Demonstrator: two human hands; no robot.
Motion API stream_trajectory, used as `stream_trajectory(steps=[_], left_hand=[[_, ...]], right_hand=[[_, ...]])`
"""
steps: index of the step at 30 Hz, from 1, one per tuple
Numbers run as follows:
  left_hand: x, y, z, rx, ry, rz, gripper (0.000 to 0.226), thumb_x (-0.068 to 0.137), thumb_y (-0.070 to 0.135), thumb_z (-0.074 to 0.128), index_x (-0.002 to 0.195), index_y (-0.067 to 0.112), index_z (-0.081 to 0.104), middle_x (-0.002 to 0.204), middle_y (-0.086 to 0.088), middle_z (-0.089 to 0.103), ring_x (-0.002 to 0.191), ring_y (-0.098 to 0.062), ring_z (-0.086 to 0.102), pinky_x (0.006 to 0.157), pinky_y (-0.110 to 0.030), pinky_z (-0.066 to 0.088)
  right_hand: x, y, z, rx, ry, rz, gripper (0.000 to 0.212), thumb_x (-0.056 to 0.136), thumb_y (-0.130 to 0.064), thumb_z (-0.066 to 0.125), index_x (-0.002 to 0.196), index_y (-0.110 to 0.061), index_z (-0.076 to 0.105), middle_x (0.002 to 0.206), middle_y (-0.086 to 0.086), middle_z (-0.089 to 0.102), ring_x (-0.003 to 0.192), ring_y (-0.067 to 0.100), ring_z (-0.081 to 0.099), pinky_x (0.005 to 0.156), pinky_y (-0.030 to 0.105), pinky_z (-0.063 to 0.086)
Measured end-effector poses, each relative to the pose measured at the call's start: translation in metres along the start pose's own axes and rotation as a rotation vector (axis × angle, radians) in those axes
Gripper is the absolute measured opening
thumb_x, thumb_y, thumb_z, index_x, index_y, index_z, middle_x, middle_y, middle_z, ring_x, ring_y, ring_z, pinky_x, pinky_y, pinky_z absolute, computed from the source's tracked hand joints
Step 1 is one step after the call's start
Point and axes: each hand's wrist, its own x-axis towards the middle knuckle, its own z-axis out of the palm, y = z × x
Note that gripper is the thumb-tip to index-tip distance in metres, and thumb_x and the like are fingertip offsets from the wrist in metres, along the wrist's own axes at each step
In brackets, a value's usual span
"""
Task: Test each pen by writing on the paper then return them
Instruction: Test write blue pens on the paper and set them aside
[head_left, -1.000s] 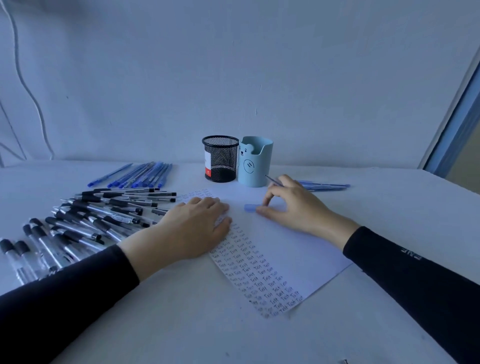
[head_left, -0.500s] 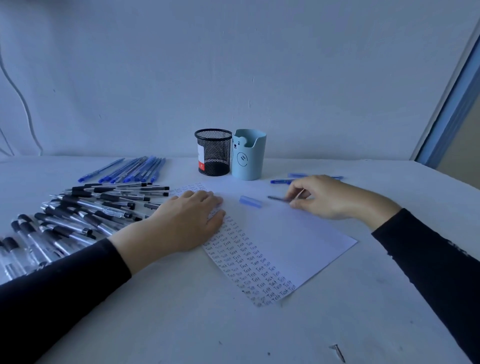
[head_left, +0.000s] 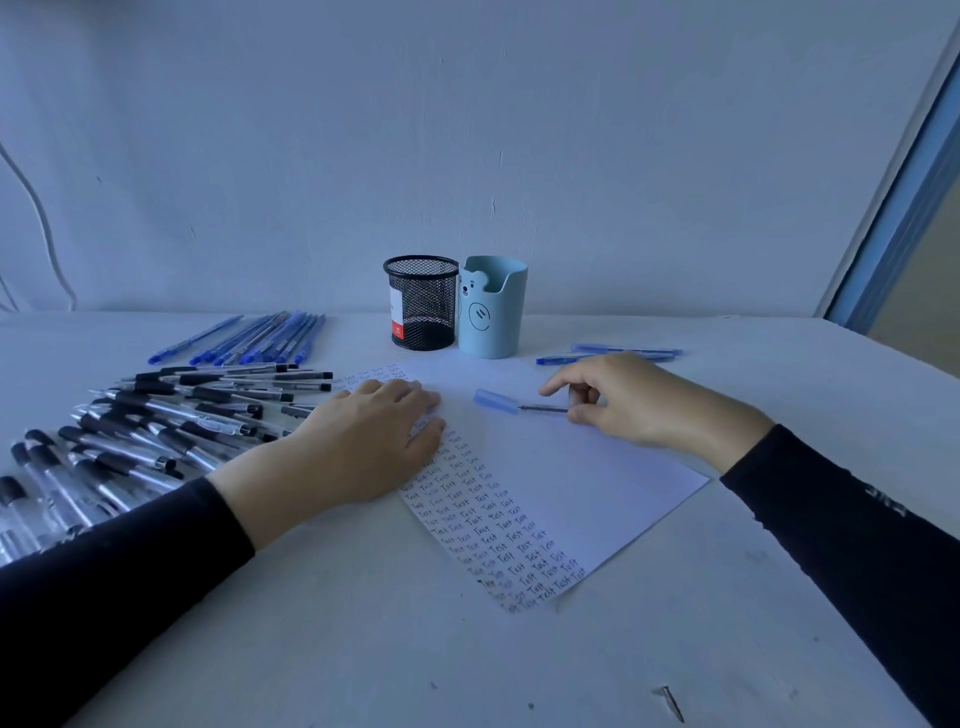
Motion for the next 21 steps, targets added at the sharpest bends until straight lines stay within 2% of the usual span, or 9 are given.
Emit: stream_trajectory(steps=[4,7,10,12,14,16,17,19,21], left_hand=[[0.0,0.0,-0.001,-0.008,0.002,0.003,0.054,0.1,0.051,0.024,0.148,0.027,0.032,0.152,0.006,0.035,0.137,-0.018,0.035,0.111,-0.036,0.032],[0.0,0.0,0.0,-0.007,0.005,0.006,0.054,0.1,0.051,0.023,0.148,0.028,0.032,0.151,0.006,0.036,0.136,-0.018,0.035,0.11,-0.036,0.032],[0.0,0.0,0.0,0.006,0.003,0.007,0.058,0.099,0.055,0.017,0.148,0.029,0.031,0.151,0.007,0.036,0.136,-0.017,0.036,0.11,-0.035,0.032],[0.0,0.0,0.0,0.005,0.001,0.006,0.055,0.1,0.053,0.02,0.148,0.028,0.03,0.152,0.007,0.035,0.136,-0.017,0.035,0.111,-0.035,0.032],[0.0,0.0,0.001,0.008,0.002,0.007,0.054,0.1,0.051,0.022,0.149,0.028,0.03,0.153,0.006,0.034,0.137,-0.017,0.035,0.111,-0.035,0.031],[0.001,-0.001,0.001,0.011,0.003,0.007,0.056,0.1,0.053,0.02,0.149,0.029,0.03,0.153,0.006,0.034,0.137,-0.017,0.035,0.111,-0.035,0.031],[0.001,-0.001,0.001,0.012,0.003,0.007,0.058,0.099,0.055,0.018,0.149,0.029,0.03,0.153,0.006,0.034,0.137,-0.017,0.035,0.111,-0.035,0.031],[0.001,-0.001,0.001,0.009,0.001,0.007,0.058,0.099,0.055,0.018,0.149,0.029,0.03,0.154,0.006,0.033,0.138,-0.017,0.034,0.111,-0.035,0.031],[0.0,-0.001,0.001,0.002,0.007,0.011,0.055,0.1,0.052,0.022,0.149,0.029,0.03,0.154,0.006,0.033,0.138,-0.017,0.034,0.112,-0.035,0.031]], right_hand=[[0.004,-0.003,0.007,-0.071,0.023,-0.067,0.051,0.099,-0.012,0.05,0.142,-0.039,0.046,0.09,-0.013,0.05,0.077,0.003,0.047,0.08,0.028,0.043],[0.009,-0.009,0.019,-0.154,0.027,-0.118,0.055,0.103,-0.013,0.042,0.146,-0.047,0.036,0.098,-0.005,0.04,0.094,0.006,0.039,0.089,0.032,0.042],[0.016,-0.01,0.032,-0.165,0.086,-0.182,0.046,0.102,-0.012,0.044,0.141,-0.034,0.05,0.101,0.001,0.043,0.106,0.02,0.046,0.094,0.036,0.041],[0.02,-0.009,0.036,-0.107,0.144,-0.214,0.036,0.101,-0.011,0.046,0.132,-0.023,0.06,0.101,0.001,0.045,0.105,0.022,0.049,0.093,0.034,0.04],[0.02,-0.01,0.034,0.007,0.203,-0.217,0.029,0.101,-0.011,0.046,0.125,-0.018,0.061,0.1,-0.001,0.046,0.094,0.015,0.05,0.084,0.026,0.04],[0.017,-0.01,0.027,0.162,0.254,-0.177,0.025,0.102,-0.014,0.044,0.122,-0.021,0.057,0.098,0.001,0.054,0.078,0.009,0.05,0.07,0.016,0.038],[0.016,-0.01,0.023,0.238,0.266,-0.142,0.023,0.102,-0.015,0.043,0.119,-0.025,0.055,0.096,0.001,0.059,0.074,0.01,0.051,0.068,0.015,0.039],[0.014,-0.012,0.014,0.422,0.277,-0.069,0.023,0.103,-0.016,0.04,0.11,-0.033,0.052,0.087,-0.003,0.062,0.071,0.017,0.055,0.071,0.023,0.045],[0.013,-0.017,0.004,0.746,0.278,0.007,0.028,0.103,-0.01,0.036,0.104,-0.032,0.054,0.078,-0.001,0.055,0.064,0.016,0.05,0.069,0.031,0.045]])
